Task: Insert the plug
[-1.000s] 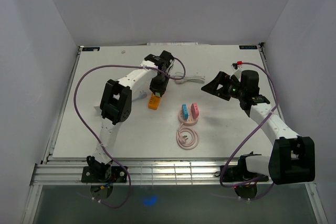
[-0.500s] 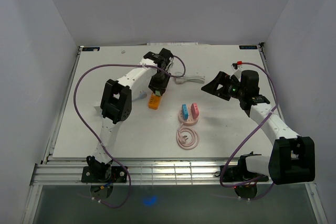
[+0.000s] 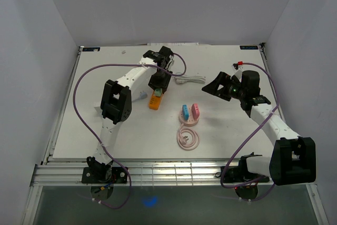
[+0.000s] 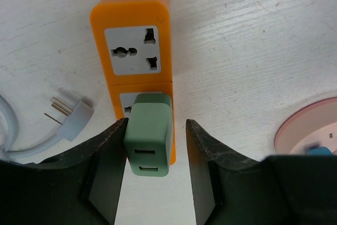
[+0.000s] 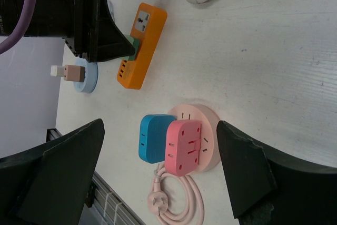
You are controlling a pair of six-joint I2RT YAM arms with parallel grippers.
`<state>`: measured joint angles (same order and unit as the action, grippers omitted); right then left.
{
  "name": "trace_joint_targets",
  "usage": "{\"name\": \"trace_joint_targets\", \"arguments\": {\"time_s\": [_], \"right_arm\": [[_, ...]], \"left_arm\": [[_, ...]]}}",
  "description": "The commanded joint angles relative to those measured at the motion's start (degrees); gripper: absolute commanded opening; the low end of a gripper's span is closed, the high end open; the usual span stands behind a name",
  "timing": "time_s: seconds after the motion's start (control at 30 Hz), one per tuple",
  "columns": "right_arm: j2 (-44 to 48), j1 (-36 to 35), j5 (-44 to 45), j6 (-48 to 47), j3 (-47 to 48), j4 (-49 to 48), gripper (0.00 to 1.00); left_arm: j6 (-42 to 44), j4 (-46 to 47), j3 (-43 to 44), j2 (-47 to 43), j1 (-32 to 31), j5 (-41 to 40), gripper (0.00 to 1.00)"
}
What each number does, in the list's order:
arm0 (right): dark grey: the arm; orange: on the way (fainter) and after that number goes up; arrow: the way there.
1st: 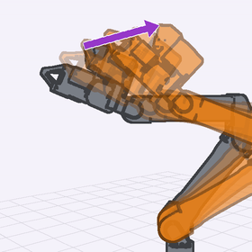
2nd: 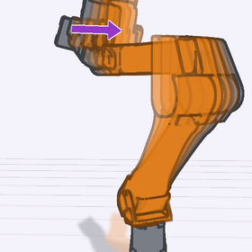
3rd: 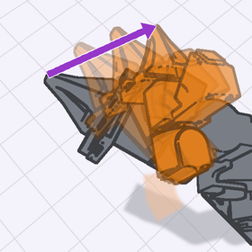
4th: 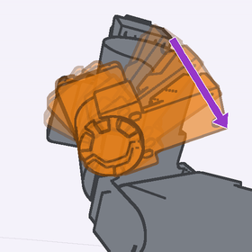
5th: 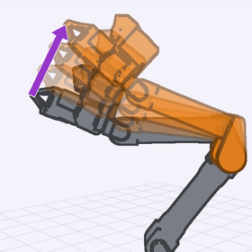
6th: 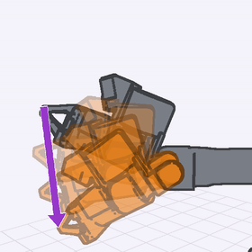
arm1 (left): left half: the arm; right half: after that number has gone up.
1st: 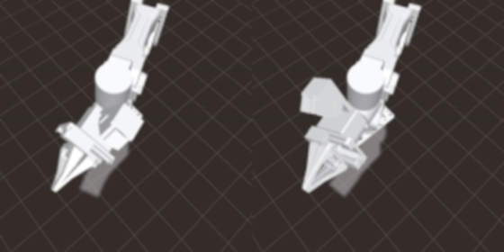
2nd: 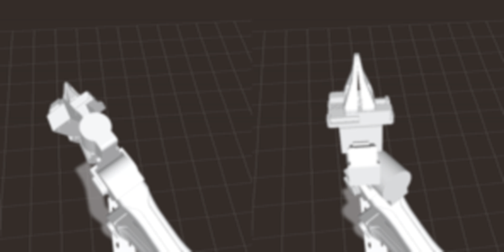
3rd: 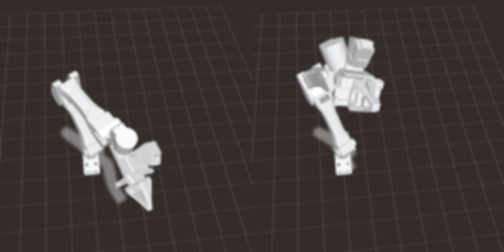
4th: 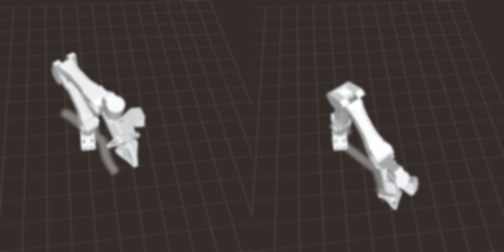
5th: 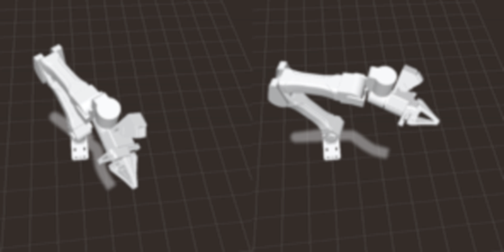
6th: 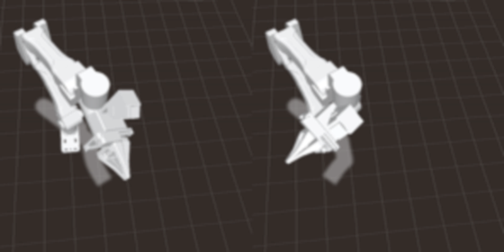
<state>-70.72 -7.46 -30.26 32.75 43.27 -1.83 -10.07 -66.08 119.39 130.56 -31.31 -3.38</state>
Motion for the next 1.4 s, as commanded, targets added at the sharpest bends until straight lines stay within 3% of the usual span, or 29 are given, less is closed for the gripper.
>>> {"name": "trace_joint_targets", "arguments": {"time_s": [0.0, 0.13, 0.27, 0.5, 0.63, 0.87, 0.93, 0.97, 1.03, 1.37], "right_arm": [[0.9, 0.3, -0.9, -0.4, 0.8, -1.4, 0.92], [0.9, 0.3, -0.9, -0.2, 0.8, -1.4, 0.92], [0.9, 0.3, -0.9, -0.1, 0.7, -1.4, 0.92], [1.1, 0.3, -0.9, -0.1, 0.6, -1.5, 0.92], [1.4, 0.3, -0.9, -0.1, 0.4, -1.5, 0.92], [1.2, 0.3, -1.0, -0.2, -0.3, -1.8, 0.92], [1.0, 0.3, -1.3, -0.3, -0.3, -1.9, 0.92], [1.0, 0.3, -1.4, -0.4, -0.2, -1.9, 0.92], [0.9, 0.3, -1.4, -0.5, 0.0, -1.8, 0.92], [0.7, 0.3, -1.6, -0.6, 1.4, -1.3, 0.92]], "left_arm": [[0.4, -0.4, 0.6, -4.2, 0.2, 1.2, 0.57], [0.4, -0.4, 0.6, -4.8, 0.2, 0.7, 0.57], [0.0, -0.5, 0.4, -4.9, 0.2, 0.5, 0.37], [-0.2, -0.5, -0.2, -4.1, 0.2, 0.7, 0.22], [-0.7, 0.1, -2.1, -3.6, 0.2, 1.4, 0.08], [-2.2, 5.7, -11.6, -7.6, 0.2, 2.4, 0.0], [-2.2, 6.8, -14.0, -8.1, 0.2, 2.3, 0.06], [-2.2, 6.9, -14.0, -8.2, 0.1, 2.4, 0.26], [-2.1, 6.9, -13.1, -8.6, 0.2, 2.4, 0.41], [-0.8, 2.0, -1.4, -5.9, 0.2, 0.1, 0.64]]}}
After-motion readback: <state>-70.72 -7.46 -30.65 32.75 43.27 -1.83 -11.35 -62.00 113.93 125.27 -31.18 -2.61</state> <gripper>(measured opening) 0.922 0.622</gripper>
